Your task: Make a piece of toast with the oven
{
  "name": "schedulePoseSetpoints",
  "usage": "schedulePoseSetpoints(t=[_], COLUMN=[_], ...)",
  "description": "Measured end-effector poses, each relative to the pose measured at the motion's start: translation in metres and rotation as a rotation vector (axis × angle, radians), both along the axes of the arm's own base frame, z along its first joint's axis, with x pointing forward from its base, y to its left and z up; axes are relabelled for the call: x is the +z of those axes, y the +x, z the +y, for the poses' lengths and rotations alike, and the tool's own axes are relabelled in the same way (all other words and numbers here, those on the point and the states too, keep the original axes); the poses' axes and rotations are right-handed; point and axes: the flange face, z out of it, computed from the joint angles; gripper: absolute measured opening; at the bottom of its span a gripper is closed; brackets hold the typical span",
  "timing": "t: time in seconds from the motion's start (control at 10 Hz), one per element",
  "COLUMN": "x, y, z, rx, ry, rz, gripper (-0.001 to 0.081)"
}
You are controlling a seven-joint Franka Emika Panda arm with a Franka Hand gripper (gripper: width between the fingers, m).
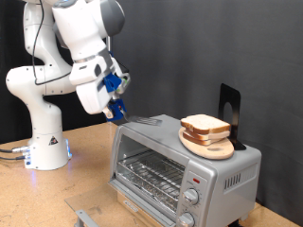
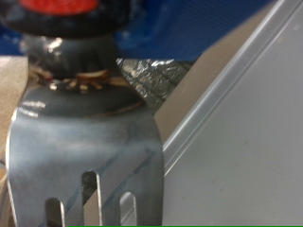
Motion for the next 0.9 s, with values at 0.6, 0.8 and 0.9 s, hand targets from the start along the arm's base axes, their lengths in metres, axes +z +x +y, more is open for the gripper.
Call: schedulePoseSetpoints(t=[0.6,0.8,0.9], x=[-0.015,-0.017,-0.018], y=[0.023,0.026,0.026], z=[0.030,0.038,0.040], rx=[0.011,0.020,0.025], ry=[-0.025,-0.025,-0.025], rz=[-0.012,-0.010,-0.010], gripper=[0.0493,0.0493,0.0493])
